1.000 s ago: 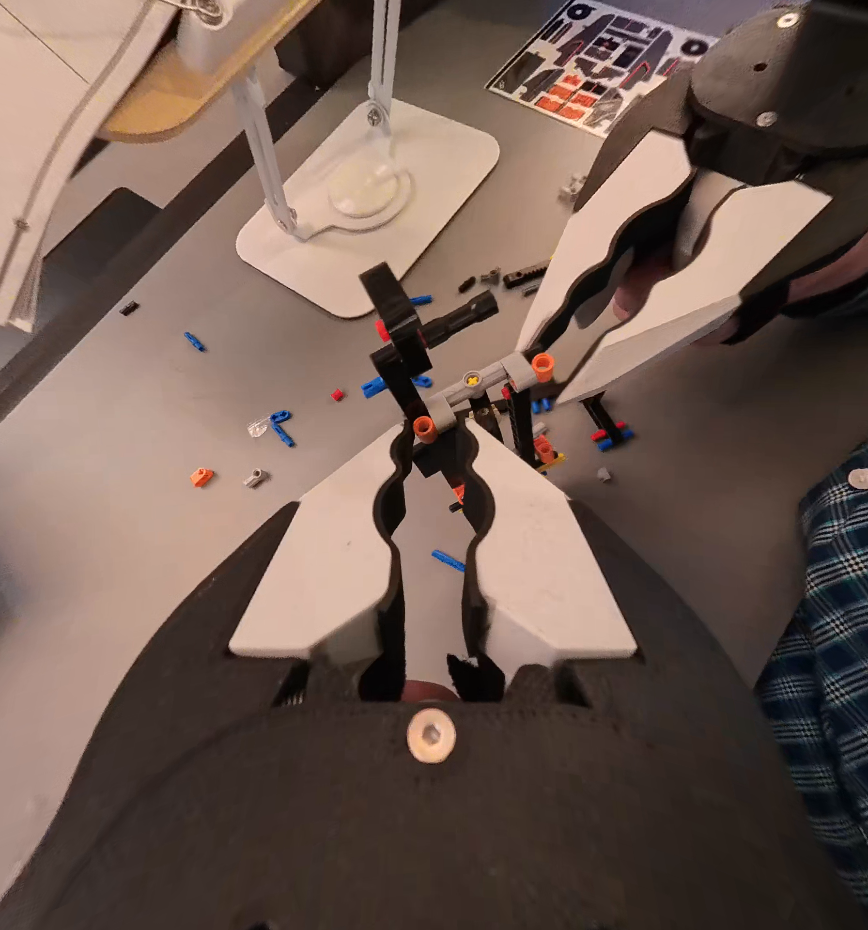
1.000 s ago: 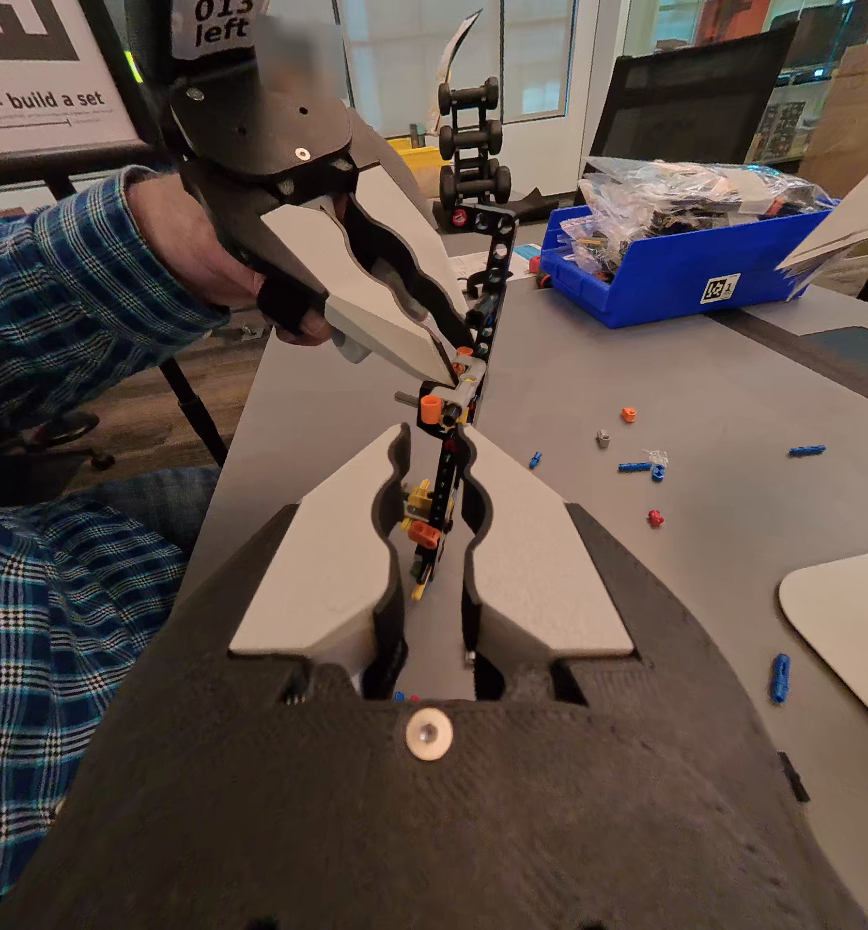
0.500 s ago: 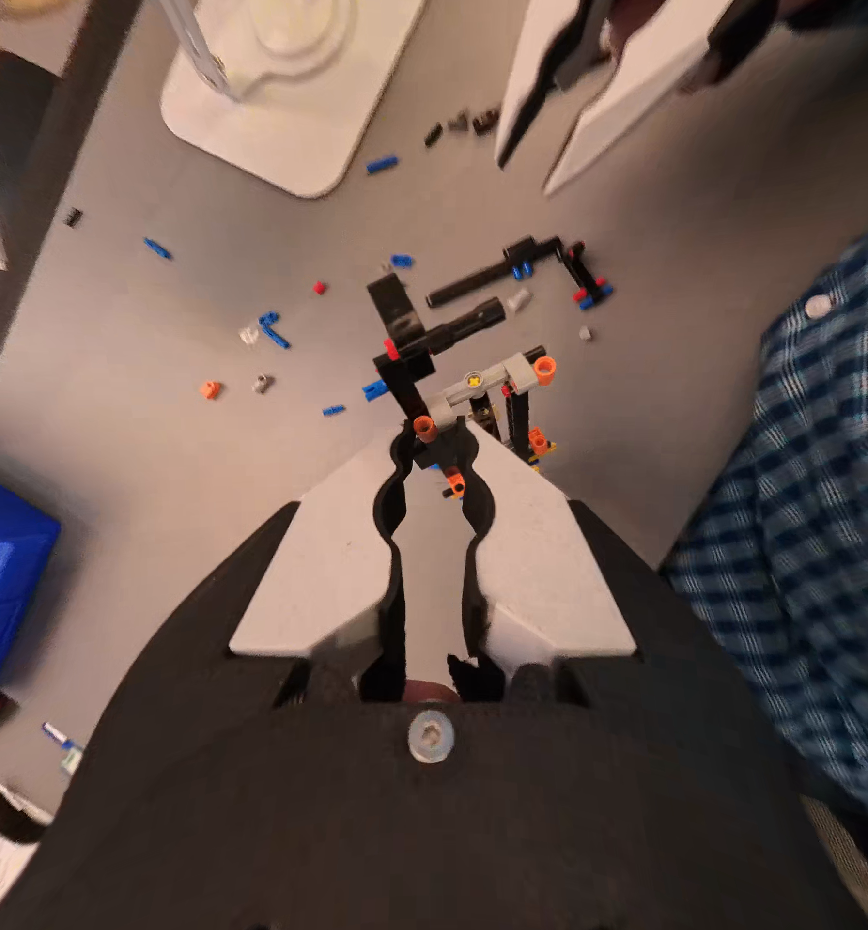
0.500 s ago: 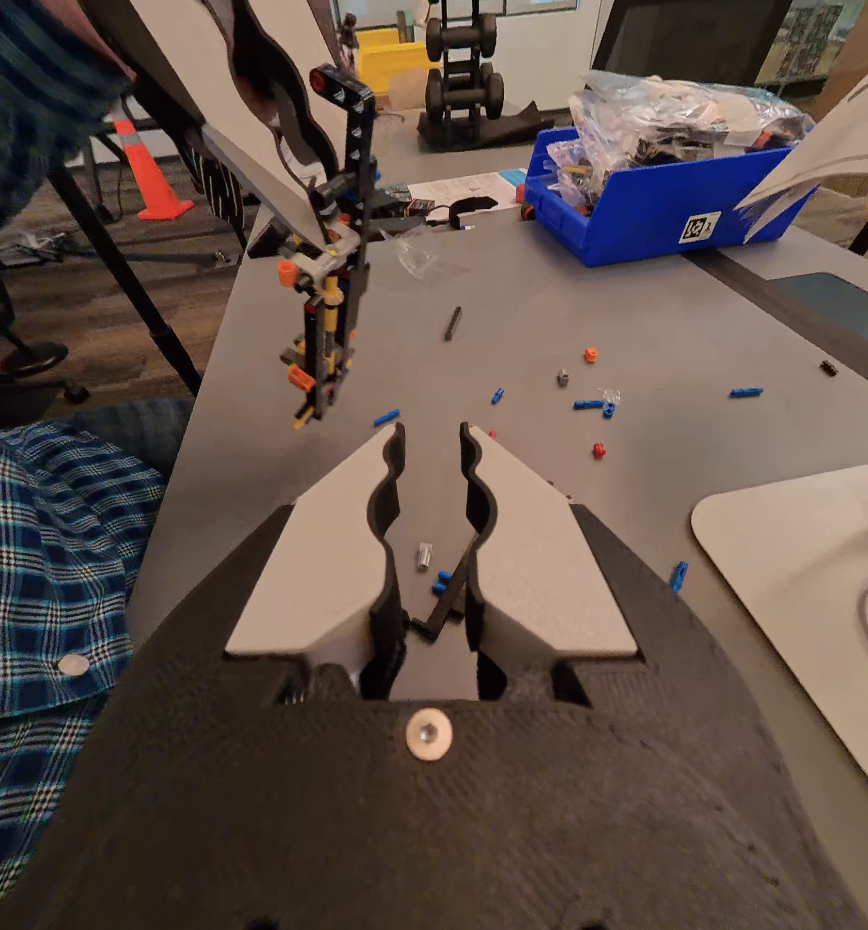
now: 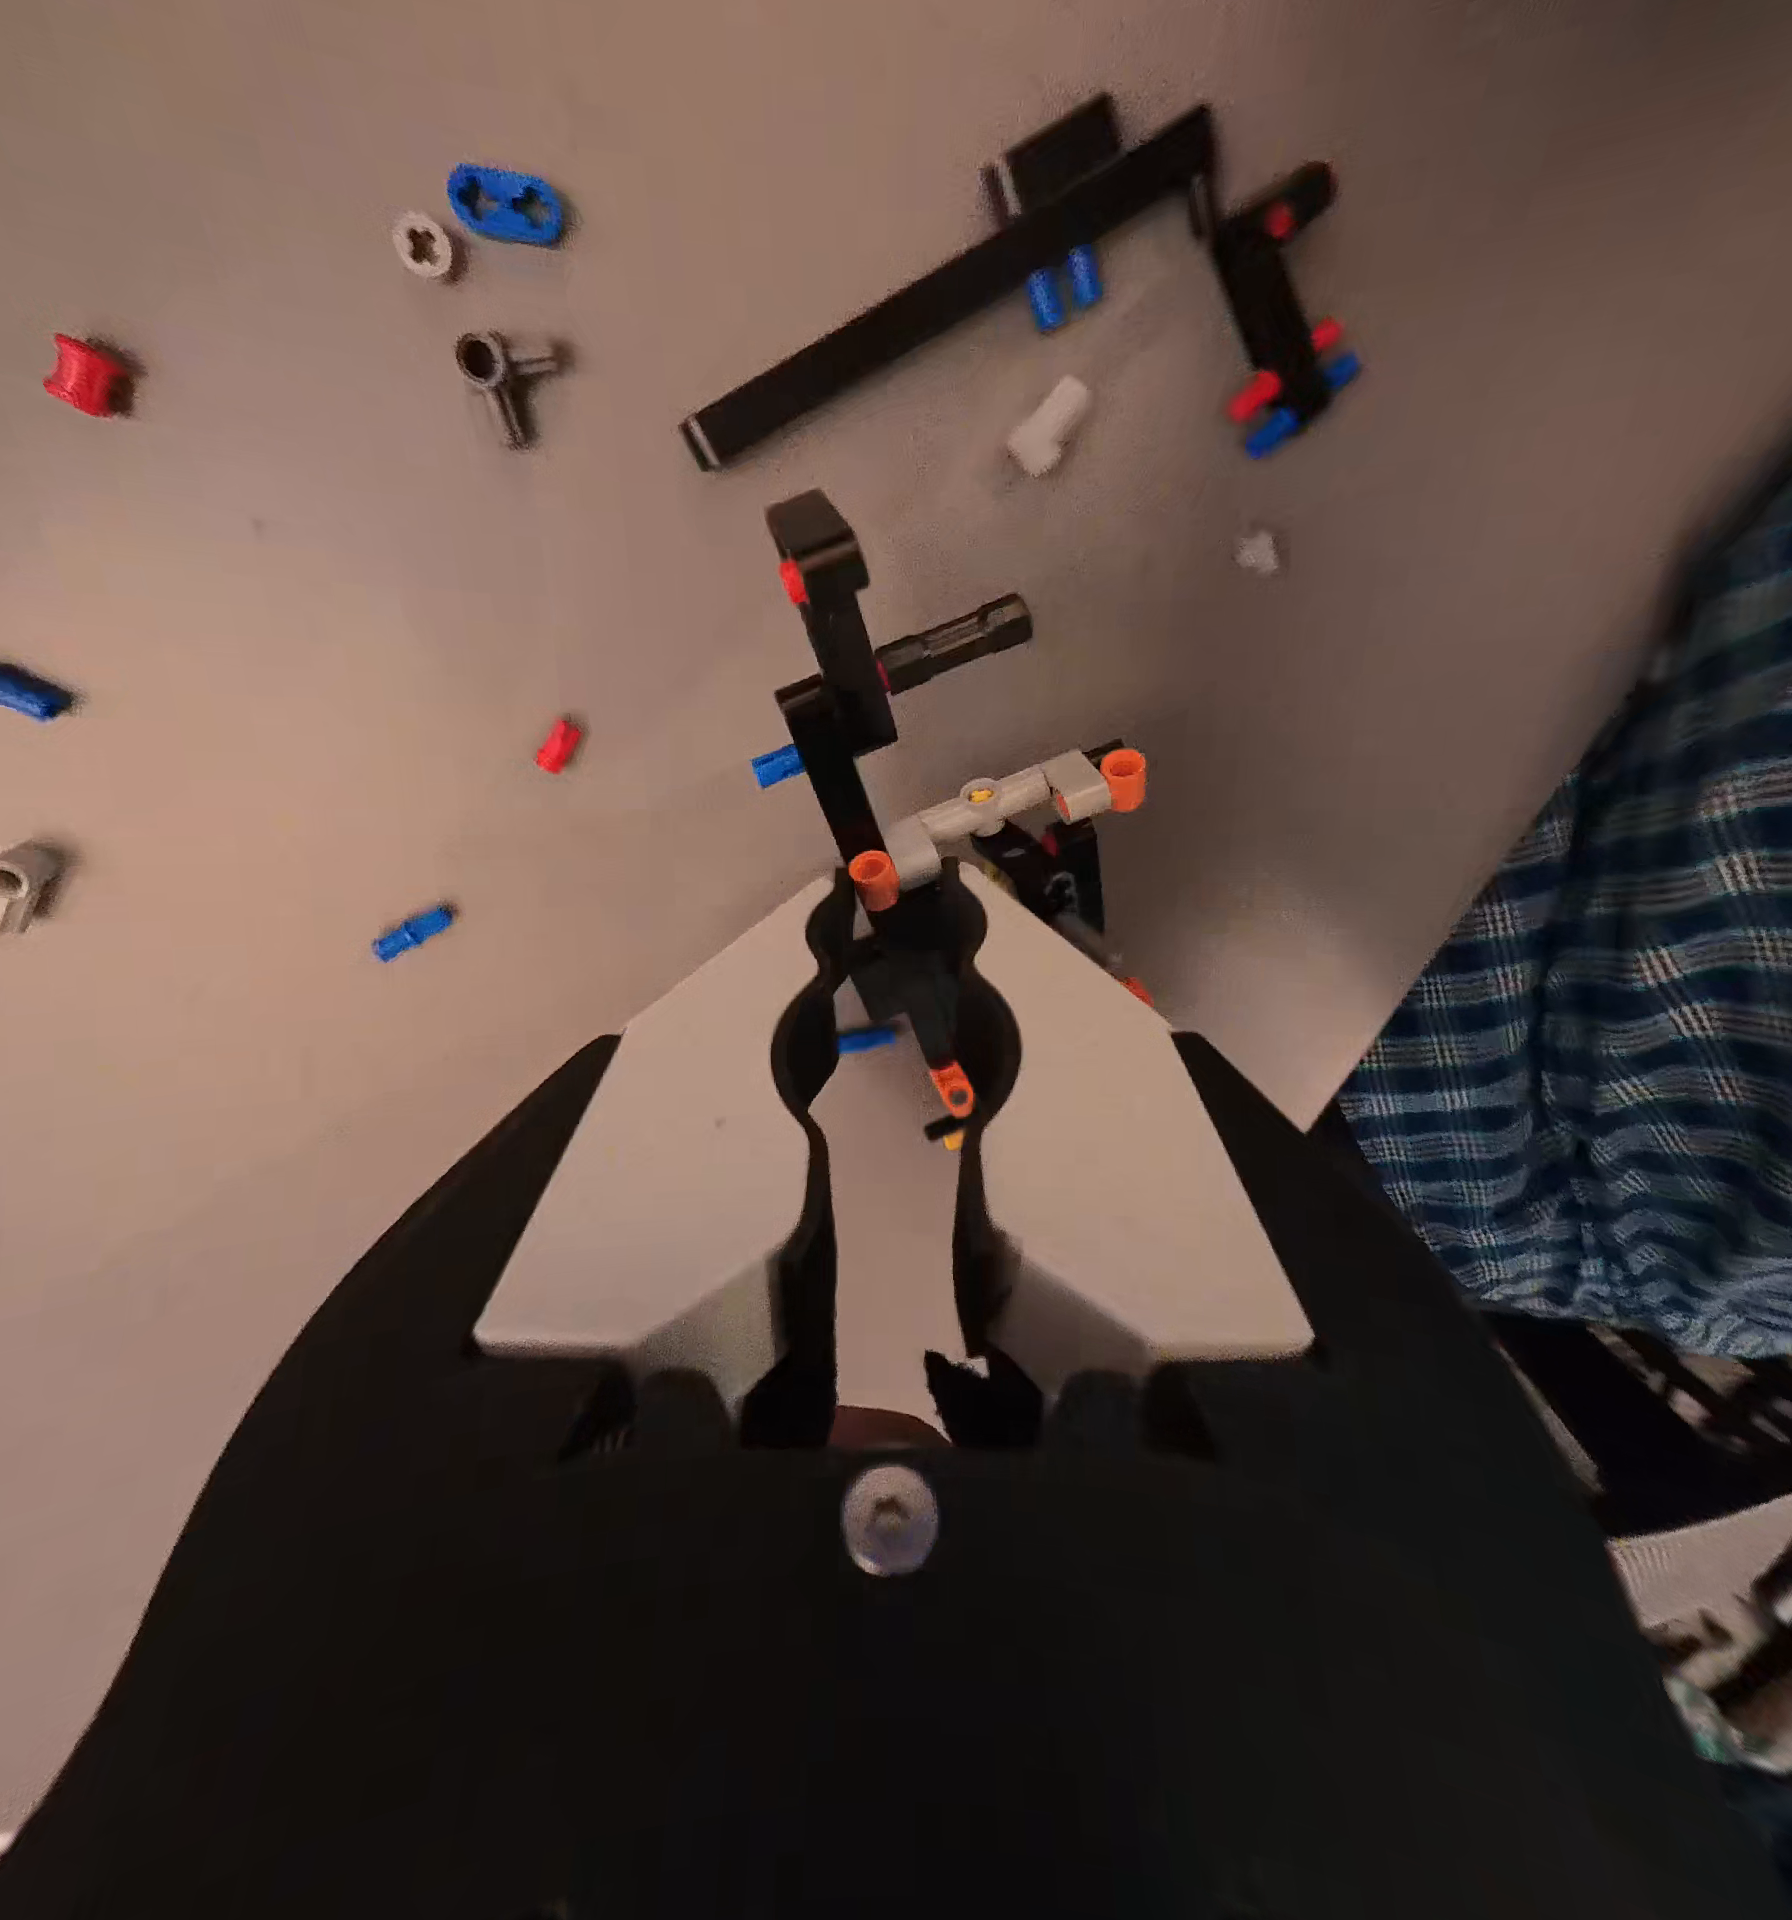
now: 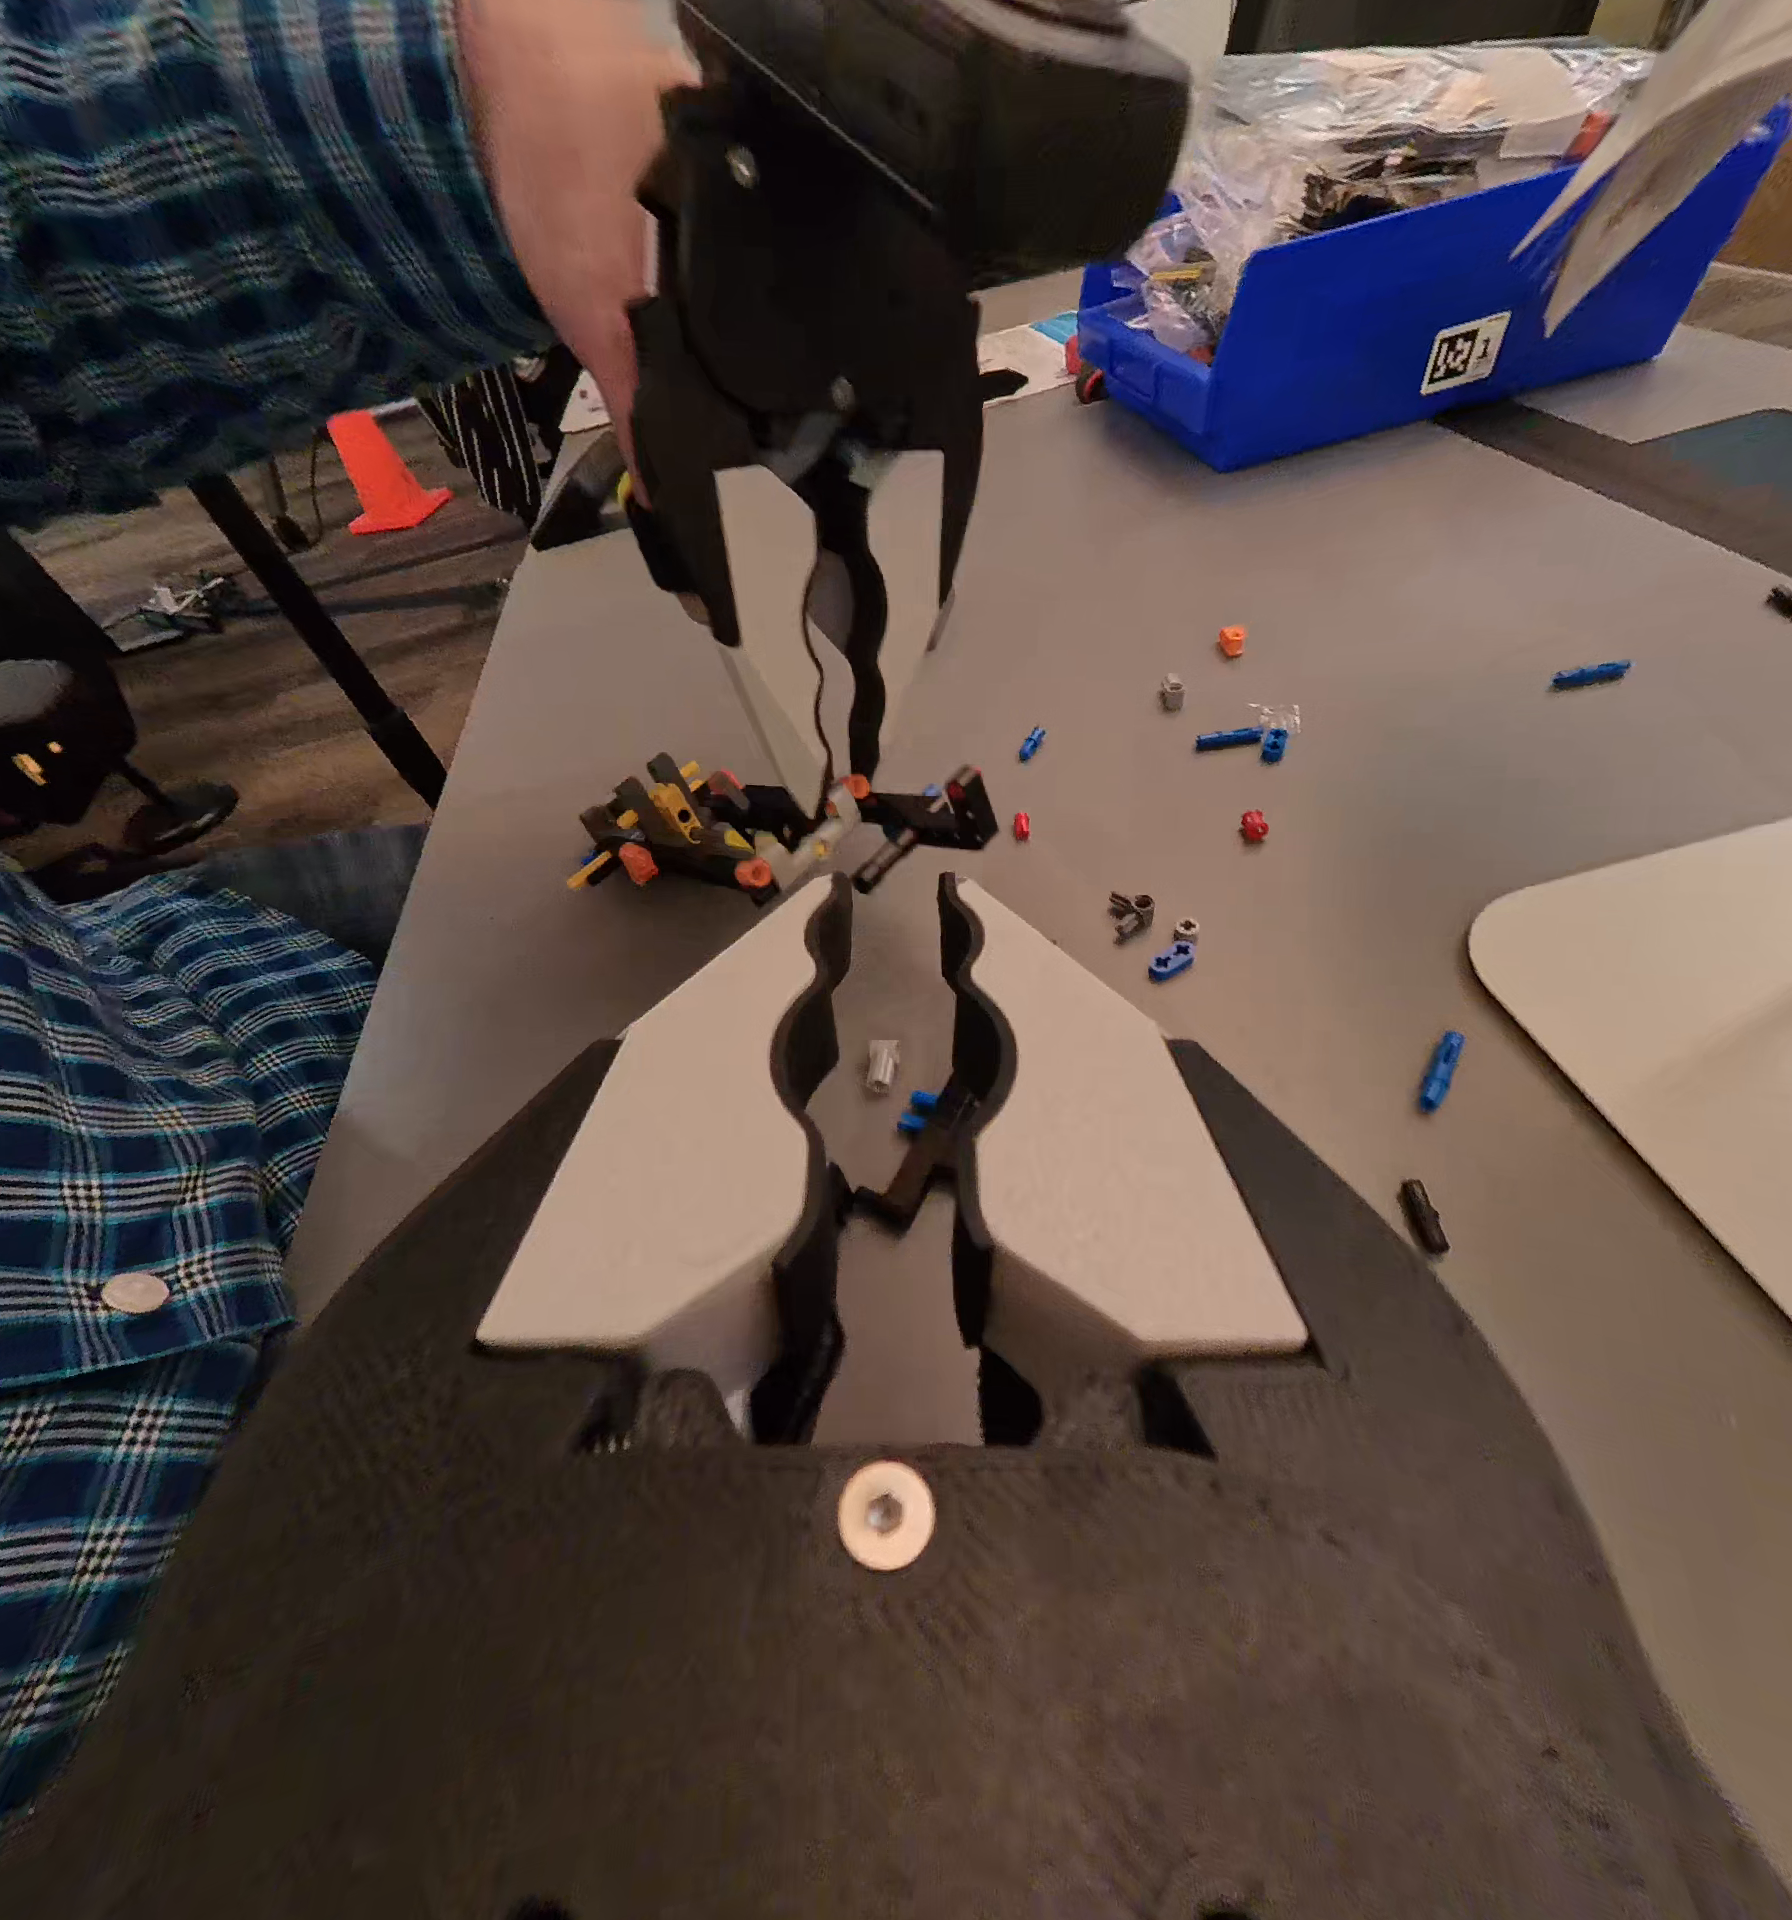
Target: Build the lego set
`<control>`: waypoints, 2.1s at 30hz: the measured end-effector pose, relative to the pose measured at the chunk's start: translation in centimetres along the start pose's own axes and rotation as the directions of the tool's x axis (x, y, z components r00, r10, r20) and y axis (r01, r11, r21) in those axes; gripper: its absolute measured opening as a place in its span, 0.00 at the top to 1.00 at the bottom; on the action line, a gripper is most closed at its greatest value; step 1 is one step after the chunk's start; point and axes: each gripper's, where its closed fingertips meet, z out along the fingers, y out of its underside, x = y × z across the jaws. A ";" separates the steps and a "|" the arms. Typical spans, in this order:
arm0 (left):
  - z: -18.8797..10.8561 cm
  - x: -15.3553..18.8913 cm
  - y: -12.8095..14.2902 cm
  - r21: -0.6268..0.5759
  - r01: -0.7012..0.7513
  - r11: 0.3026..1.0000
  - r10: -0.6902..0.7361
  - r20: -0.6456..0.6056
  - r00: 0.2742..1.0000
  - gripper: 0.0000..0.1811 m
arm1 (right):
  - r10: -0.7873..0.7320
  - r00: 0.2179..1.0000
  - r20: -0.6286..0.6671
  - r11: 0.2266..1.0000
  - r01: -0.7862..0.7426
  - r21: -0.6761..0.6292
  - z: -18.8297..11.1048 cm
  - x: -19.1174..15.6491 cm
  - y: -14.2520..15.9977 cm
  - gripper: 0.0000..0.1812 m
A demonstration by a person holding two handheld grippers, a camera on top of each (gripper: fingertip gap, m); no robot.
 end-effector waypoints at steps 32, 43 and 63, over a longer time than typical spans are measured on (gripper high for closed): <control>2.5 1.3 -0.4 0.426 0.109 0.898 -0.206 0.189 0.960 0.74 | -0.046 0.997 0.063 0.995 0.051 -0.086 0.5 -0.6 2.7 0.90; 1.3 1.3 -0.9 0.573 0.325 0.753 -0.315 -0.120 0.941 0.92 | -0.029 0.998 0.059 0.997 0.033 -0.072 0.3 -0.2 2.6 0.90; -1.3 2.0 8.3 0.670 0.267 0.693 -0.459 0.124 0.880 0.71 | -0.043 0.998 0.036 0.998 0.045 -0.053 -0.1 0.3 2.5 0.84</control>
